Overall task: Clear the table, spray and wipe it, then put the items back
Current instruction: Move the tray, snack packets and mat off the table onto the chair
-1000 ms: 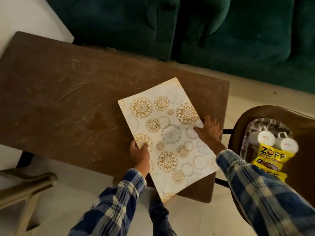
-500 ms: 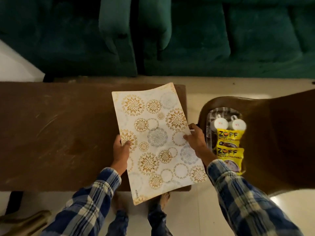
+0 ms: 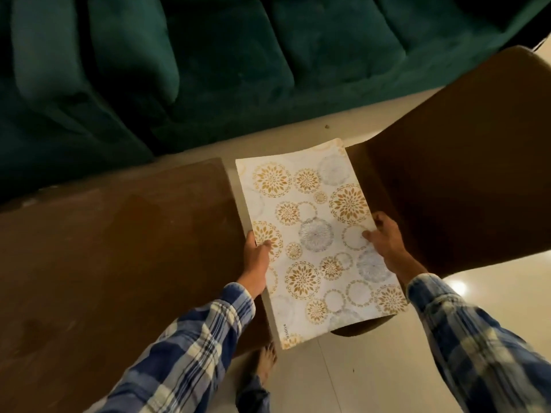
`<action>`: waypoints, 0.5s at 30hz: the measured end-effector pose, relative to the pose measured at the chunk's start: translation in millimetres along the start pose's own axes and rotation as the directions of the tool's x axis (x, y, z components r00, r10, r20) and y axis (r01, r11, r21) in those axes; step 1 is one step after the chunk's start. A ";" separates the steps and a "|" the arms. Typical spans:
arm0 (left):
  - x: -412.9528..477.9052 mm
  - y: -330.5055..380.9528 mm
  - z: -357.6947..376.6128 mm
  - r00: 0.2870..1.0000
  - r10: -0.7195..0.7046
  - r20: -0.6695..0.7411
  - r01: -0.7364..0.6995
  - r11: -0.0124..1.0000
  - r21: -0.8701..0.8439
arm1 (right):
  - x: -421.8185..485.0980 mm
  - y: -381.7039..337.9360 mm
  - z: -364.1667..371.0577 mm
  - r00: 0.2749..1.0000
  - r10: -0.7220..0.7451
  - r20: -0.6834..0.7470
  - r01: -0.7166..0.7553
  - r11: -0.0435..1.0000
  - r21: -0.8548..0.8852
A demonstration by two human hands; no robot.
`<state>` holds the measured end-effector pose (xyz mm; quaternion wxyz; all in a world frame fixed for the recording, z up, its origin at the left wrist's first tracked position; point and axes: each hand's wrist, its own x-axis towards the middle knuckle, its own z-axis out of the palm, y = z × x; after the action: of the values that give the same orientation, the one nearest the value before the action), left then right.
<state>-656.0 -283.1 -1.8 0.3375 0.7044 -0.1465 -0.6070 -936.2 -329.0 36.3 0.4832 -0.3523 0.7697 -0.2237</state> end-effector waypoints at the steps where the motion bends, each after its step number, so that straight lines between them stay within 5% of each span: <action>1: 3.9 -5.9 10.0 1.000 -0.014 0.005 0.014 1.000 0.002 | 8.1 6.5 -5.4 1.000 0.016 -0.012 -0.016 1.000 -0.006; 11: 4.6 -24.1 41.7 0.997 -0.073 0.020 0.070 0.991 0.111 | 41.4 48.4 -15.2 0.997 0.035 -0.076 -0.037 0.999 -0.031; 15: 2.6 -20.1 40.3 1.000 -0.031 0.001 0.030 0.987 0.155 | 42.4 56.1 -7.2 0.994 0.011 -0.109 -0.037 0.970 -0.240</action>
<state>-698.0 -282.0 -18.3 0.2722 0.7297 -0.1831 -0.5999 -973.1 -324.6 -23.8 0.3974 -0.3864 0.8203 -0.1411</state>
